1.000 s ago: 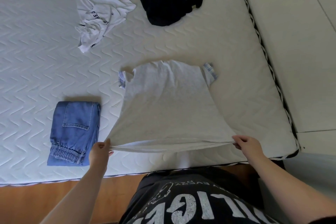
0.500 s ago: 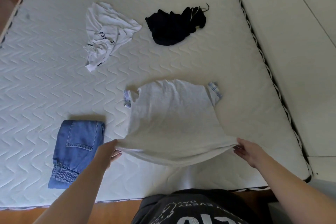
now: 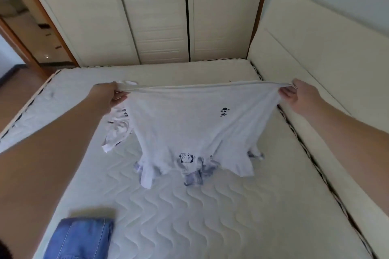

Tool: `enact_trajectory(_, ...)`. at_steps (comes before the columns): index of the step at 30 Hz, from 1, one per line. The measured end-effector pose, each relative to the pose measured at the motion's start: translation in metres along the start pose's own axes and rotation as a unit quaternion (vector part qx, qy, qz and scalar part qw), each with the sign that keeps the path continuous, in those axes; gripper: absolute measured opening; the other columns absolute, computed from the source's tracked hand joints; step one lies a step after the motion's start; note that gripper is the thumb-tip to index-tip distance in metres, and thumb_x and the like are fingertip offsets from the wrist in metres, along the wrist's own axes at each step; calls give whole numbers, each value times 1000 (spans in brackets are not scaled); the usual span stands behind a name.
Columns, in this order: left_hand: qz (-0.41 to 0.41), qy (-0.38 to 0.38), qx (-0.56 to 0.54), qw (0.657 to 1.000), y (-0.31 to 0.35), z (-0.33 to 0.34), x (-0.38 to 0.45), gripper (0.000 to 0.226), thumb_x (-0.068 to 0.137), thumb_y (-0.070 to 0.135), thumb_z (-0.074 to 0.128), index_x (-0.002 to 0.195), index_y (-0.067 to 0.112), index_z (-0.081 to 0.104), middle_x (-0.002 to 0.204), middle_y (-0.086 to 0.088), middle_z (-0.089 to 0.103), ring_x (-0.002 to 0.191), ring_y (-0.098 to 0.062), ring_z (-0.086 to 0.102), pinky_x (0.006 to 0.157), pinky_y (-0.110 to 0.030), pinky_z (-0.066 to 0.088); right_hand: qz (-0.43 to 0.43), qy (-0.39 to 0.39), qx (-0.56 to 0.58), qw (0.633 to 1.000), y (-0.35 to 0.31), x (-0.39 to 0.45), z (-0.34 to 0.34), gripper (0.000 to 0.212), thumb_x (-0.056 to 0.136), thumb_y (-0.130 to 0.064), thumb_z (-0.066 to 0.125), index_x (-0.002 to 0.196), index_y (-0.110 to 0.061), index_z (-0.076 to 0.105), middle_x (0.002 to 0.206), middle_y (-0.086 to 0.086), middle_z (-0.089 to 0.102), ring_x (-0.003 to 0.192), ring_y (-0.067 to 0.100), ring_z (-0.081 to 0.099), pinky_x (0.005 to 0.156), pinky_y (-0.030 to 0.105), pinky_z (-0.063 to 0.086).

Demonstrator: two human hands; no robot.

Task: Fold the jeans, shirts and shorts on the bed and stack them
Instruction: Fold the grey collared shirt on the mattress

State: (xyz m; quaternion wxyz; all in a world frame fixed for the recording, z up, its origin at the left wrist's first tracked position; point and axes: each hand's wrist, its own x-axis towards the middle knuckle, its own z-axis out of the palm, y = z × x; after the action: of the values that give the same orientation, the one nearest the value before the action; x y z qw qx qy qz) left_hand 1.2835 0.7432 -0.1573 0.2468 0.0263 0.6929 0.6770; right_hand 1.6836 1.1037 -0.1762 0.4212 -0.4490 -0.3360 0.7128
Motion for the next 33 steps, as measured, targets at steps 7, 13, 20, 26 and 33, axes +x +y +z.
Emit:
enact_trajectory(7, 87, 4, -63, 994, 143, 28, 3, 16, 103, 20, 45, 89, 14, 49, 81, -5, 68, 61, -11, 70, 65, -25, 59, -90, -79, 42, 992, -111, -6, 66, 13, 101, -17, 49, 89, -13, 52, 95, 9, 59, 87, 20, 62, 85, 35, 56)
enact_trajectory(13, 99, -28, -98, 990, 148, 19, -15, 13, 103, 20, 46, 95, 12, 52, 95, -7, 67, 82, -16, 71, 73, -29, 60, -87, -124, 55, 987, -121, -19, 52, 8, 101, -16, 47, 98, -12, 52, 108, 11, 59, 106, 25, 60, 101, 37, 49)
enact_trajectory(20, -22, -12, -58, 998, -29, -26, -46, 13, 103, 22, 50, 97, 11, 55, 97, -8, 69, 85, -19, 71, 86, -34, 54, 6, -82, 23, 996, -19, -34, -31, 11, 102, -10, 46, 97, -6, 55, 105, 12, 63, 95, 20, 65, 85, 34, 58)
enact_trajectory(26, -149, 44, -16, 988, -207, -68, -96, 17, 102, 21, 52, 114, 9, 56, 92, -7, 65, 81, -16, 65, 74, -27, 51, 149, 37, -86, 984, 118, -65, -140, 9, 99, -7, 53, 90, -7, 54, 81, 12, 66, 64, 15, 69, 53, 26, 59)
enact_trajectory(33, -230, 110, 92, 963, -370, -118, -164, 14, 102, 16, 52, 114, 9, 56, 84, -4, 62, 59, -3, 66, 63, -20, 50, 257, 139, -164, 942, 256, -129, -273, 14, 97, -5, 57, 85, -9, 52, 52, 1, 67, 45, 8, 65, 48, 21, 56)
